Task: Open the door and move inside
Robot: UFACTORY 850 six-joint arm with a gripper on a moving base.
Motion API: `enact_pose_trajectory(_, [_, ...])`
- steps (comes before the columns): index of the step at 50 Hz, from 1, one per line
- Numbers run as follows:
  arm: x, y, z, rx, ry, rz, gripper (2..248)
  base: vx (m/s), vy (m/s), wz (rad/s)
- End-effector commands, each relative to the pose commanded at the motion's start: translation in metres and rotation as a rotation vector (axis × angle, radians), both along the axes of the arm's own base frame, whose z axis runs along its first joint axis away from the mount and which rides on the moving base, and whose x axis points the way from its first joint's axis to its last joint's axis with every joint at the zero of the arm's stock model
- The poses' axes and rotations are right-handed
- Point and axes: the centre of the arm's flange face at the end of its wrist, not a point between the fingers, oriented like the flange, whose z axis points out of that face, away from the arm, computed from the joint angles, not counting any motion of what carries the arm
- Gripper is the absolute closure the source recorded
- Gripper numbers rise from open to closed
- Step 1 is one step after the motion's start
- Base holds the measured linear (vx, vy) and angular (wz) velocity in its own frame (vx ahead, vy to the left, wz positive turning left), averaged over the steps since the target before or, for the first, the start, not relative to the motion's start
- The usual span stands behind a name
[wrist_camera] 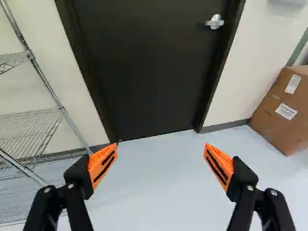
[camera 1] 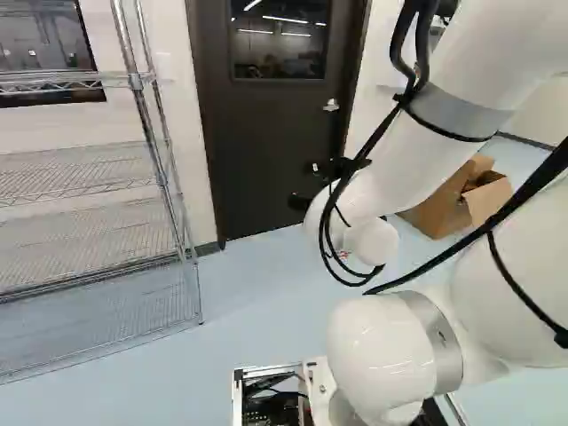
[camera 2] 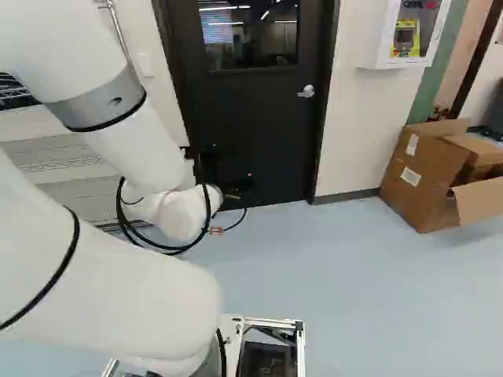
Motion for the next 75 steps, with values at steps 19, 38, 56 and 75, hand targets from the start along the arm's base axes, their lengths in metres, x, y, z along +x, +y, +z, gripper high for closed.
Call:
enact_pose_trajectory(19, [0.0, 0.0, 0.0, 0.0, 0.0, 0.0, 3, 0.0, 0.0, 0.0])
enact_pose_trajectory(38, [0.0, 0.0, 0.0, 0.0, 0.0, 0.0, 3, 0.008, 0.0, -0.001])
enact_pose_trajectory(56, [0.0, 0.0, 0.0, 0.0, 0.0, 0.0, 3, 0.069, 0.0, -0.005])
enact_pose_trajectory(75, [0.0, 0.0, 0.0, 0.0, 0.0, 0.0, 3, 0.097, 0.0, -0.008])
